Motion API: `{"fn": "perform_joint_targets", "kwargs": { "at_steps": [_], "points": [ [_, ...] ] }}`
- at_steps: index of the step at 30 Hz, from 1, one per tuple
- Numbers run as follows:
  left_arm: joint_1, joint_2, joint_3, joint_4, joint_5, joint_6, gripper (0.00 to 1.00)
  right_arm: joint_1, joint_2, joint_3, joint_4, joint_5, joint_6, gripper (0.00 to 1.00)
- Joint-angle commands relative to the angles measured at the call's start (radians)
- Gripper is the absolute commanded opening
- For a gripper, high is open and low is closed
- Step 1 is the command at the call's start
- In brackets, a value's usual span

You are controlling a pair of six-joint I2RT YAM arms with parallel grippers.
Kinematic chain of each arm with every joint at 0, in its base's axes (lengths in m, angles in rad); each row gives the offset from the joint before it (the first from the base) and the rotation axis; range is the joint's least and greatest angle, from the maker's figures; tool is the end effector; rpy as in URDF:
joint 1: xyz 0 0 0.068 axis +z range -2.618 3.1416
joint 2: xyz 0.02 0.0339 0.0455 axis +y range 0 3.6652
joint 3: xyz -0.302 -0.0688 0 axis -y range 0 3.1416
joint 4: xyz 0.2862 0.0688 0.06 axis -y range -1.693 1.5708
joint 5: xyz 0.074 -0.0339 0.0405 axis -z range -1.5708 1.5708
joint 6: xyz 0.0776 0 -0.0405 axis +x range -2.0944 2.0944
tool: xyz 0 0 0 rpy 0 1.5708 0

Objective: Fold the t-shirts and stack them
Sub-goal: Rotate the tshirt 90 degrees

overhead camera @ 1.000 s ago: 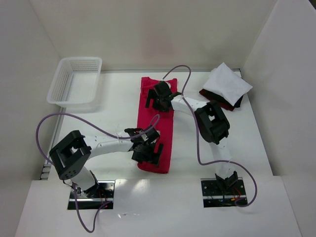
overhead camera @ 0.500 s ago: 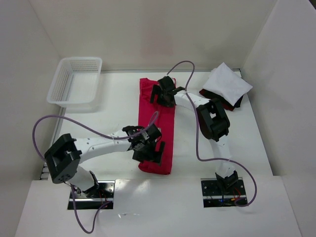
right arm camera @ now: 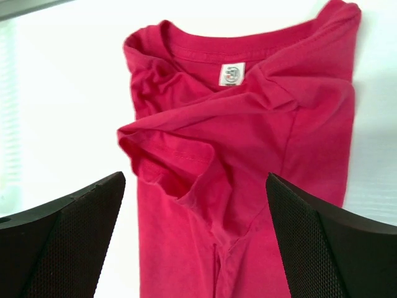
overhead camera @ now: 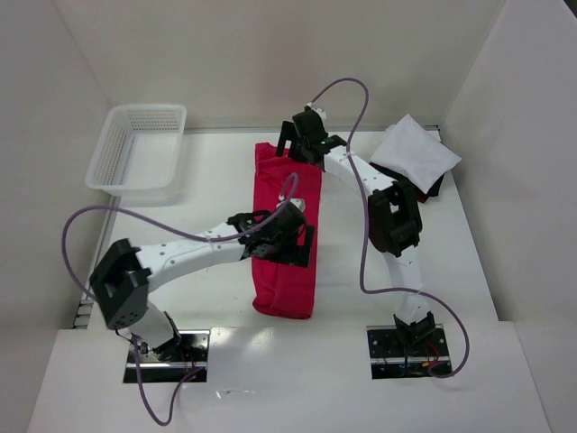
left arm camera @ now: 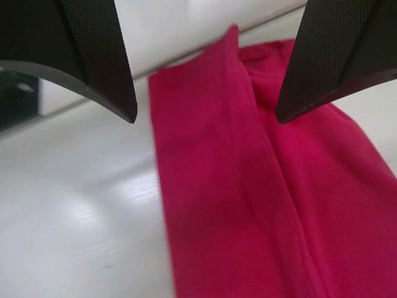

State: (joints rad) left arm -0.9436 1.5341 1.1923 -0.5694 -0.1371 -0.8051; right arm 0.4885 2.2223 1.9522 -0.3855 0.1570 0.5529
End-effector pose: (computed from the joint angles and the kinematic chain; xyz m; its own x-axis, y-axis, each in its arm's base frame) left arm 0.2381 -0.3105 0.2567 -0.8642 -0.0246 -0.5025 0.1875 0.9112 -0.3669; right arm 0.5482 0.2776 0.2433 -0.6441 0.2451 -0.7246 -0.0186 0.9420 0.3352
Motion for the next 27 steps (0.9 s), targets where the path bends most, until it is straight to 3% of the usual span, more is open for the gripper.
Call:
{"fn": "perform_joint_targets", "kwargs": {
  "at_steps": [1, 10, 18, 27],
  "points": [
    [0.0, 0.099, -0.013, 0.036, -0.035, 0.043, 1.0, -0.016, 0.05, 0.037, -0.033, 0.055, 0.001, 1.0],
    [0.009, 0.19, -0.033, 0.026, -0.102, 0.053, 1.0, -0.036, 0.14, 0.057, -0.052, 0.055, -0.01, 1.0],
    [0.009, 0.255, -0.115, 0.06, 0.048, 0.05, 1.0, -0.036, 0.171, 0.01, -0.027, 0.035, -0.01, 1.0],
    [0.009, 0.218, -0.191, 0.08, 0.224, 0.011, 1.0, -0.036, 0.289, 0.175, -0.101, 0.015, -0.028, 1.0]
  ]
}}
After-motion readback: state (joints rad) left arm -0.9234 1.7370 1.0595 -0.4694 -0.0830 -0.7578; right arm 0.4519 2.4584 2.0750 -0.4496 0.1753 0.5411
